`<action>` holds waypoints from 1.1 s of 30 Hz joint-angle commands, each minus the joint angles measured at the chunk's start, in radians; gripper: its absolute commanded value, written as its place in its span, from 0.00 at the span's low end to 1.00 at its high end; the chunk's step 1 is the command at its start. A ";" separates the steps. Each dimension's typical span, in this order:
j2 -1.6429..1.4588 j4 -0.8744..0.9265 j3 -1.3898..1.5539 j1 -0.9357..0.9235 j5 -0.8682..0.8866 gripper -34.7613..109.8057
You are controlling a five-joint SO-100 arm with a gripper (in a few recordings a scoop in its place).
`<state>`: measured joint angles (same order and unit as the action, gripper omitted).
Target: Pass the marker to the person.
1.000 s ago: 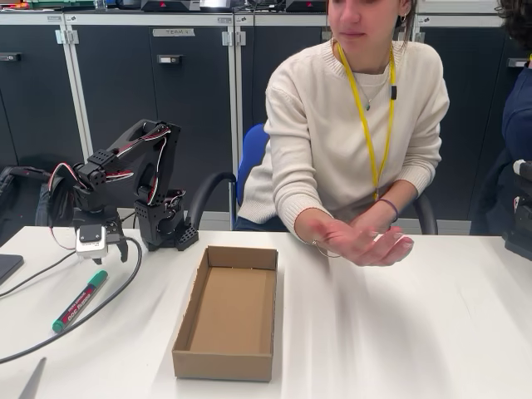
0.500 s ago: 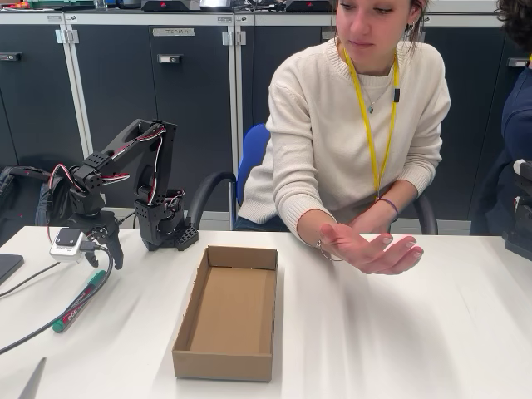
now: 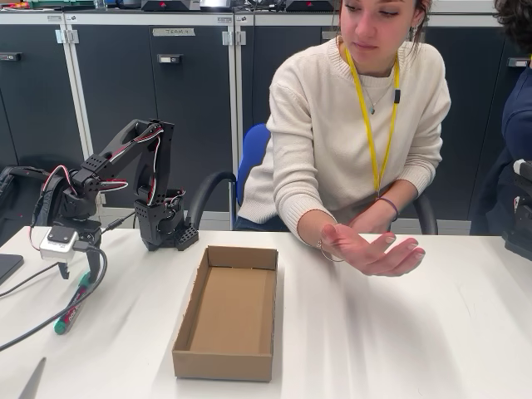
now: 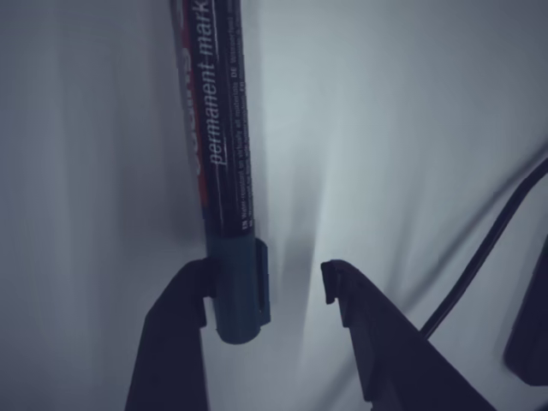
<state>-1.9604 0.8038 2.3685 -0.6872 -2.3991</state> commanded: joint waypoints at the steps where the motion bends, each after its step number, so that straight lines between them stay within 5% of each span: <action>1: 0.003 -0.011 -0.014 -0.002 0.005 0.43; 21: 0.095 0.077 -0.052 -0.002 -0.037 0.43; 33: 0.130 0.058 -0.081 -0.002 -0.052 0.28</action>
<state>-1.8316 0.8728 2.3224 -0.6842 -2.4605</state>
